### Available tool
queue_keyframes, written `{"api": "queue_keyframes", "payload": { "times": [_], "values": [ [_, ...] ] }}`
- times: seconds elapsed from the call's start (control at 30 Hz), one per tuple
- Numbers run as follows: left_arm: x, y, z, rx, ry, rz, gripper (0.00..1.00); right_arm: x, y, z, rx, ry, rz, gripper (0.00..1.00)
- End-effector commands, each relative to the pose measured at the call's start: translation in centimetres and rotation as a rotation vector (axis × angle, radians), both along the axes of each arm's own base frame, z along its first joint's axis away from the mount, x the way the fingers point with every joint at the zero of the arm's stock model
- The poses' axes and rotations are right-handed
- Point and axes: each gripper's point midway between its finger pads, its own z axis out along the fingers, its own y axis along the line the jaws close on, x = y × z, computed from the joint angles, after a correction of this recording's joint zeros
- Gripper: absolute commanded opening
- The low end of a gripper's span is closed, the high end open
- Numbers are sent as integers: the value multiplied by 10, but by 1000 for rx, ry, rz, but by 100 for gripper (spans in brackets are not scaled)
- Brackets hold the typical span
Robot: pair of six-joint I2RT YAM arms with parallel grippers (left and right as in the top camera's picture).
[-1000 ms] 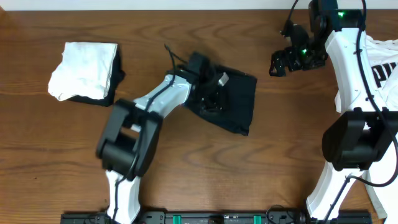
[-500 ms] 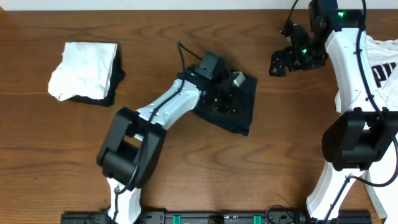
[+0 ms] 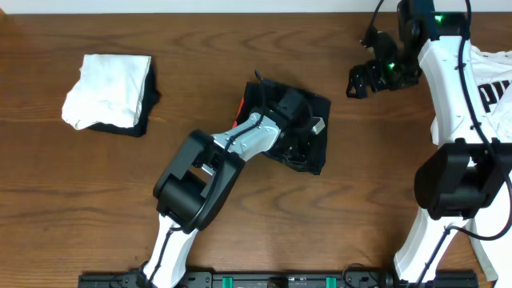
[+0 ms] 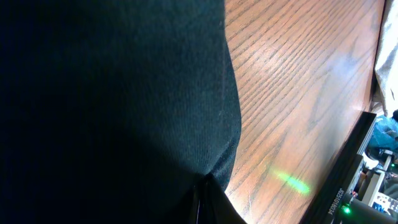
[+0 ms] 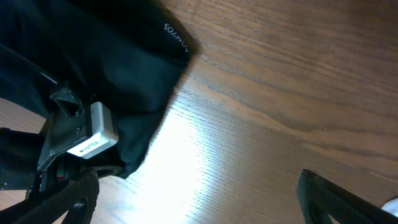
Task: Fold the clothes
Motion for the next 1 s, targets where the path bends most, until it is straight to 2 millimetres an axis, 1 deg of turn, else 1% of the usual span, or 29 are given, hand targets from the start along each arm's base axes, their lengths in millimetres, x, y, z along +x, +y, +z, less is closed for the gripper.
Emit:
{"api": "queue_keyframes", "payload": {
  "times": [0.0, 0.07, 0.23, 0.3, 0.33, 0.43, 0.53, 0.6, 0.63, 0.73, 0.77, 0.87, 0.93, 0.97],
  "values": [
    [8, 7, -11, 60, -44, 10, 6, 1, 0, 0, -2, -3, -3, 99],
    [11, -4, 16, -14, -61, -2, 6, 1, 0, 0, -2, -3, -3, 99],
    [39, -21, 93, -164, -261, 9, 6, 1, -1, 0, -2, -3, -4, 99],
    [51, -22, 111, -189, -333, 28, 9, 1, 0, 0, -2, -3, -3, 99],
    [56, -20, 115, -186, -359, 40, 10, 1, 0, 0, -2, -3, -3, 99],
    [69, -13, 111, -152, -396, 75, 10, 1, 0, 0, -2, -3, -3, 99],
    [77, -8, 99, -128, -391, 93, 10, 1, 0, 0, -2, -3, -3, 99],
    [81, -6, 88, -116, -381, 101, 16, 1, 0, 0, -2, -3, -3, 99],
    [84, -4, 82, -110, -375, 107, 17, 1, -1, 0, -2, -3, -4, 99],
    [91, 1, 61, -90, -352, 121, 17, 1, -1, 0, -2, -3, -4, 99],
    [94, 4, 51, -80, -340, 128, 17, 1, -1, 0, -2, -3, -4, 99],
    [96, 10, 30, -56, -309, 138, 17, 1, 0, 0, -2, -3, -3, 99],
    [96, 13, 19, -42, -291, 140, 17, 1, 0, 0, -2, -3, -3, 99],
    [96, 13, 18, -40, -290, 141, 17, 1, 0, 0, -2, -3, -3, 99]
  ]
}}
